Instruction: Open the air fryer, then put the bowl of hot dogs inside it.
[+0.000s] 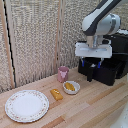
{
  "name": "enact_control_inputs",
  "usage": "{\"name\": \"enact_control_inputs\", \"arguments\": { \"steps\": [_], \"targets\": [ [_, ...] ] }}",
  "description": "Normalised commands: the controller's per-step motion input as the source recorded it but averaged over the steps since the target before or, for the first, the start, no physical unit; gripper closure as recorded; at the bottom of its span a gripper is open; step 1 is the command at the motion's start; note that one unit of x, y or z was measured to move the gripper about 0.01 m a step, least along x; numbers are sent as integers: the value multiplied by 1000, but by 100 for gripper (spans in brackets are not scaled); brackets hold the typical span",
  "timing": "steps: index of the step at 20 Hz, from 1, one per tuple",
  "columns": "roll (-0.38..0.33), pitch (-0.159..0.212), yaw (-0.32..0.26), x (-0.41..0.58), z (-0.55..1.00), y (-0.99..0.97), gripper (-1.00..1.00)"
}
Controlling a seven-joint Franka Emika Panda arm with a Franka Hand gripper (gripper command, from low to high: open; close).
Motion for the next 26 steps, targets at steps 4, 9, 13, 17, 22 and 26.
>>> {"name": "enact_control_inputs", "arguments": {
  "steps": [4, 9, 13, 17, 22, 26],
  "targets": [
    [174, -76, 182, -39, -376, 201, -100],
    [43, -131, 232, 134, -351, 99, -100],
    [0, -133, 220, 242, -361, 69, -100],
    [2, -149, 183, 264, -371, 20, -100],
    [7, -122, 133, 120, -313, 40, -100],
    [-6, -121, 123, 146, -293, 1, -100]
  ]
}}
